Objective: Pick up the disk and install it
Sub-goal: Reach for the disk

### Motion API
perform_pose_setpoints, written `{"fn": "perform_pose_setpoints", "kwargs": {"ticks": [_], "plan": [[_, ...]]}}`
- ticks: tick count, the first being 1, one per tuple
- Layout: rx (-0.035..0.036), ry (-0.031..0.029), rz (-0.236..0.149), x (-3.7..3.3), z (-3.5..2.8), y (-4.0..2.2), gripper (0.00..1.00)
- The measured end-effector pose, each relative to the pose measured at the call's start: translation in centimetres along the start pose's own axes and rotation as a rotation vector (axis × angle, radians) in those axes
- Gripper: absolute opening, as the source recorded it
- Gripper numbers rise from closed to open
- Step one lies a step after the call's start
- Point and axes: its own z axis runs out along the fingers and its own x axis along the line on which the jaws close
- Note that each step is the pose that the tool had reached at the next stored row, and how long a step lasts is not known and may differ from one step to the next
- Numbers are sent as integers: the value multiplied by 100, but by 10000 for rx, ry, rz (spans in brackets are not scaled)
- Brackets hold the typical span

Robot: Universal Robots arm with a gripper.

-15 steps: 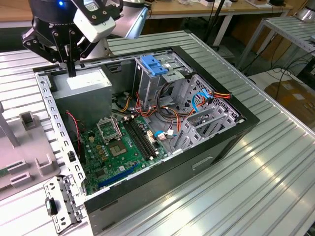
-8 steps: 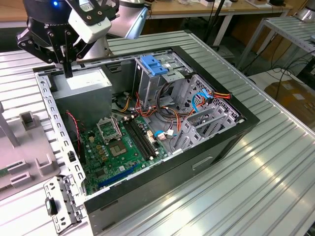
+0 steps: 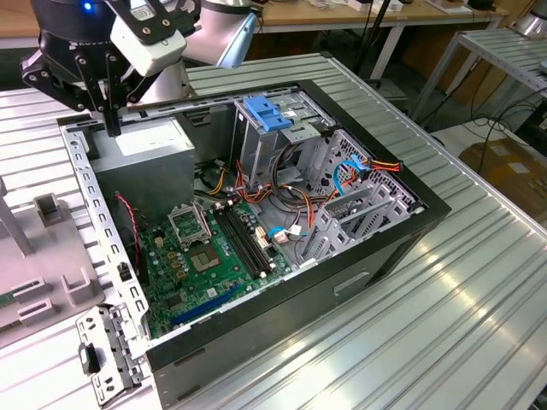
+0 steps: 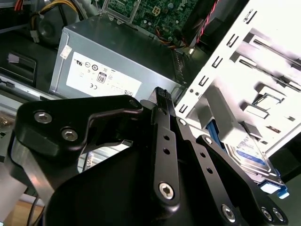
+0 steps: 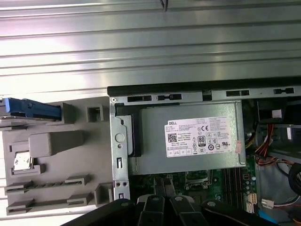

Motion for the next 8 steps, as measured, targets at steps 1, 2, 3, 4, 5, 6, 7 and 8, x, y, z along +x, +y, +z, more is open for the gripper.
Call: {"fn": "perform_pose_setpoints", "kwargs": {"ticks": [1,2,3,4,5,6,7,8], "plan": [[0,0,0,16,0,-1,11],[0,0,-1,24,-1,-2,11],[0,1,-1,32,-1,-3,11],[0,0,0,40,-1,-3,11],[0,0,0,49,-1,-4,11],[0,0,0,58,-2,-4,11],[0,1,0,68,-2,-5,11],[1,1,1,81,-3,-6,11]]}}
